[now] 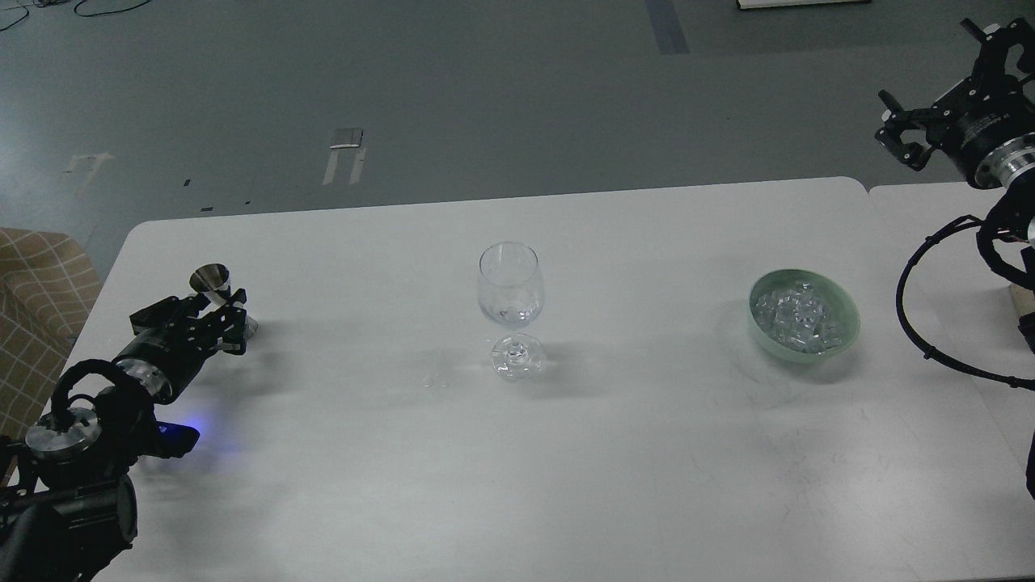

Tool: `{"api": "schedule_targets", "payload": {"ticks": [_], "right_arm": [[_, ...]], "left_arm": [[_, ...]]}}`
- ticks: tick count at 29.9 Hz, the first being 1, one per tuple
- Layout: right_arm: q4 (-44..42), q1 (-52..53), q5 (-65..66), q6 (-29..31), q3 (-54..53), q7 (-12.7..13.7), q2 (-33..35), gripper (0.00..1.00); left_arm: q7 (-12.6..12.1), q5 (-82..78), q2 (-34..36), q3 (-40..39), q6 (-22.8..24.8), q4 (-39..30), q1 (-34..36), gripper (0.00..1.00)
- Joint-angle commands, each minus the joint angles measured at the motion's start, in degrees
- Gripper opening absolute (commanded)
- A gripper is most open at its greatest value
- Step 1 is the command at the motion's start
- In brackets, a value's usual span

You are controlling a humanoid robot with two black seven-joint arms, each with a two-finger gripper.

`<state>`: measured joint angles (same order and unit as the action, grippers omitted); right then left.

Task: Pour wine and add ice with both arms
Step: 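Lower the jigger with the left gripper back onto the table, then open the left gripper and lift it away from the jigger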

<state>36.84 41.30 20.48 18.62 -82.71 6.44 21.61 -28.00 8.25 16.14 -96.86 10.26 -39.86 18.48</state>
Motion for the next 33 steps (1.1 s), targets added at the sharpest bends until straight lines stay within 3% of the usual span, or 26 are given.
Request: {"api": "schedule_targets", "payload": {"ticks": [1, 8, 14, 23, 33], "right_arm": [[-0.01, -0.08, -0.09, -0.08, 0.0, 0.06, 0.01, 1.0], [-0.1, 0.01, -0.09, -0.08, 0.0, 0.06, 0.01, 1.0], [-0.1, 0.1, -0.18, -0.08, 0.0, 0.06, 0.01, 1.0], [-0.54, 0.1, -0.09, -0.87, 0.0, -0.03, 0.1, 1.0], [-0.36, 0.01, -0.26, -0.87, -0.17, -0.2, -0.16, 1.0]], "left_arm": [[0.0, 0.1, 0.03, 0.01, 0.03, -0.13, -0.29, 0.84], [0.0, 0.01, 0.29, -0.08, 0.2, -1.18, -0.9, 0.94], [0.0, -0.08, 0.47, -0.43, 0.64, -6.89, -3.89, 0.94], [0.0, -0.25, 6.08, -0.17, 0.55, -7.86, -4.77, 0.94], [0.0, -0.34, 12.85, -0.78, -0.15, -26.04, -8.55, 0.94]]}}
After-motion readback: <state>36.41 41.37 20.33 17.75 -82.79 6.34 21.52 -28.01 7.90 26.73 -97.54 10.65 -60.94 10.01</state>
